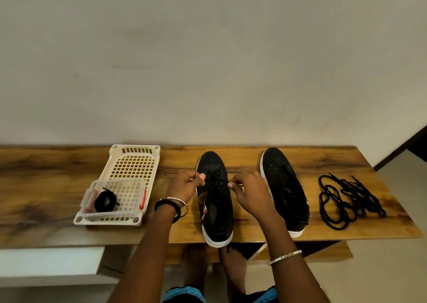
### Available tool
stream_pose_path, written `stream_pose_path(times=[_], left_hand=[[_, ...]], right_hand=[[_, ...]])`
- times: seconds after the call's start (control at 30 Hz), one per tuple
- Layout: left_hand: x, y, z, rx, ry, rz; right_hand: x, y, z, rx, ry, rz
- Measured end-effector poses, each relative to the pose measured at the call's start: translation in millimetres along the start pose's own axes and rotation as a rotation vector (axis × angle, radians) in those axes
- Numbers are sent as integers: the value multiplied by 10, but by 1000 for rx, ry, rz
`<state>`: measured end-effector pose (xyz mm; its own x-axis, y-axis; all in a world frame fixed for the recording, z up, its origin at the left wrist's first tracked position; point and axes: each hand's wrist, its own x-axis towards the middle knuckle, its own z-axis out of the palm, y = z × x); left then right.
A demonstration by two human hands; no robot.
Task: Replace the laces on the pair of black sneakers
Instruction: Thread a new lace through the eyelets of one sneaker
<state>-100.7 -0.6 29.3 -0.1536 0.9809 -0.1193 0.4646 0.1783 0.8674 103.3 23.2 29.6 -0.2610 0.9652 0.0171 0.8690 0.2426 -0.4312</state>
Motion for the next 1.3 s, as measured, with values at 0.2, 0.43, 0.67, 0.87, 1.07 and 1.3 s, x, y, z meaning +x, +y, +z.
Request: stream_pose_path(times=[0.2,0.43,0.67,0.87,1.07,1.3], left_hand=[[-117,-15,382,-549,275,-373],[-85,-20,471,-581,443,-504],[-126,6,426,-483,388,-554],[-267,67,386,-170,289,-391],[-162,-15,481,7,268,-207],[1,-78,391,37,181,-140]], right_hand=[[-90,-51,159,164,47,274],[-86,-120,204,187,61,422],[-129,-156,165,154,55,471],[-135,-87,175,75,94,335],[-89,-61,153,495,57,149],[64,-10,217,577,-34,163]])
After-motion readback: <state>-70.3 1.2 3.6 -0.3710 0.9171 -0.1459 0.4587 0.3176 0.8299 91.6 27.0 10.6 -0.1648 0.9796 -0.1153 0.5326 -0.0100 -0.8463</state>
